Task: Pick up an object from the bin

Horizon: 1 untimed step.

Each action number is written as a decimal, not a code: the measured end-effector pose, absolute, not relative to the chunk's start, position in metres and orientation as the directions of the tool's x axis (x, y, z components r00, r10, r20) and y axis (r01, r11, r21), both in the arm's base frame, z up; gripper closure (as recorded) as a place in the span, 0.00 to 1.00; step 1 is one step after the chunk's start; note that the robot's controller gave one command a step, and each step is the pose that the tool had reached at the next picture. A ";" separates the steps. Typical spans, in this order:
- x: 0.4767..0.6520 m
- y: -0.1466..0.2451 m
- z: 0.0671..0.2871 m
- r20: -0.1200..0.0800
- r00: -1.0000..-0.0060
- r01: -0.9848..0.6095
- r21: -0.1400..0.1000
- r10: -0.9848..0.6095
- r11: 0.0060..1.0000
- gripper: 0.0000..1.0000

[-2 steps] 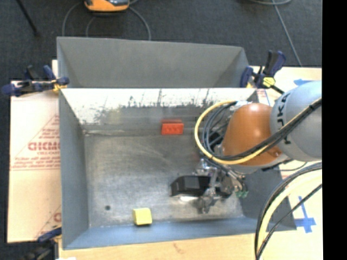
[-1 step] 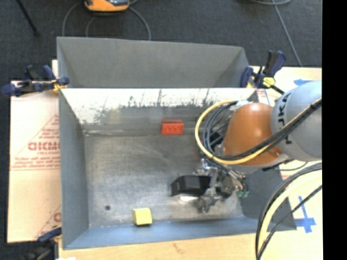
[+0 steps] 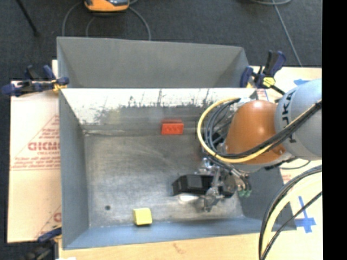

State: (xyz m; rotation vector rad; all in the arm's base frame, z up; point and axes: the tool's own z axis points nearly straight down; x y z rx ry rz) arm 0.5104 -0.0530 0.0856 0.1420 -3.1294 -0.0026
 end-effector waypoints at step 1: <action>0.510 -0.053 0.107 0.010 -0.996 -0.090 0.002 -0.090 0.996 1.00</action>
Offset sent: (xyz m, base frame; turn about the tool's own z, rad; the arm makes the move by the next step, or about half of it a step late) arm -0.0001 0.0001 0.0122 0.0000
